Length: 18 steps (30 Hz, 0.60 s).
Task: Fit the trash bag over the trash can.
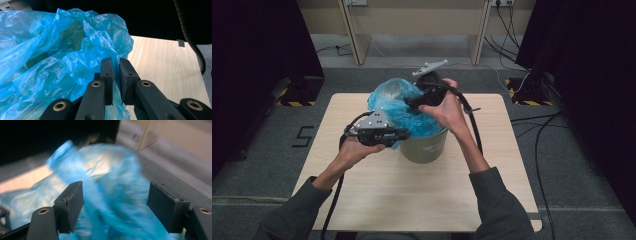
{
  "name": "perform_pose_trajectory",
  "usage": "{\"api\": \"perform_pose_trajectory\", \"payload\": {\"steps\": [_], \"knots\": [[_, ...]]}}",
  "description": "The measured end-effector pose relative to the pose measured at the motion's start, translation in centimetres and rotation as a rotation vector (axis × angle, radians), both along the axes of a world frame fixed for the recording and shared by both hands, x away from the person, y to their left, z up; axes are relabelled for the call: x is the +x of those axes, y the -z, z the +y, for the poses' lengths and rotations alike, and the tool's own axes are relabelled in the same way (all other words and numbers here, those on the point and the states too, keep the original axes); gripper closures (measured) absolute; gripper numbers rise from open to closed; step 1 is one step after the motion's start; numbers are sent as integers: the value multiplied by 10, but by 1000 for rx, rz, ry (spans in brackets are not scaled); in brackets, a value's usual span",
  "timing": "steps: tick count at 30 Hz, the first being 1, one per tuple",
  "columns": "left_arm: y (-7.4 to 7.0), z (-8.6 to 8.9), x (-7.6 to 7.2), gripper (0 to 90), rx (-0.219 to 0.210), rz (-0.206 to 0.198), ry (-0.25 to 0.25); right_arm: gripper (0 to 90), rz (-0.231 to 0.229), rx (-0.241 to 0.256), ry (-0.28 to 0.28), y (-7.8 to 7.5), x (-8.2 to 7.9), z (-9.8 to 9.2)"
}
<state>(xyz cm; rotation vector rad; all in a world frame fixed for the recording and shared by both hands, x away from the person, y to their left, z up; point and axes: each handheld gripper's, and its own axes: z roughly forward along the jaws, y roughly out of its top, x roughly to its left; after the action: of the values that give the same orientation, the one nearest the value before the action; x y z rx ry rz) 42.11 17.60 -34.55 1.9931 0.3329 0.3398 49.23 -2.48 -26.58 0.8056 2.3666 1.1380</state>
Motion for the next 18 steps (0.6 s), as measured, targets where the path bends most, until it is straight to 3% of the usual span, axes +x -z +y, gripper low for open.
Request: {"api": "perform_pose_trajectory", "payload": {"steps": [4,9,11,13,18], "knots": [[0,7,0,816,1,-1,-9,406,38,-99,-67,16,3,19],[2,6,0,816,2,-2,-15,603,58,-175,-5,30,21,19],[2,5,0,817,0,-2,-11,767,59,-197,1,34,28,13],[3,3,-1,817,5,-4,-8,867,54,-212,18,35,31,3],[2,0,-2,816,-1,-11,-4,900,6,-169,104,22,29,-35]]}}
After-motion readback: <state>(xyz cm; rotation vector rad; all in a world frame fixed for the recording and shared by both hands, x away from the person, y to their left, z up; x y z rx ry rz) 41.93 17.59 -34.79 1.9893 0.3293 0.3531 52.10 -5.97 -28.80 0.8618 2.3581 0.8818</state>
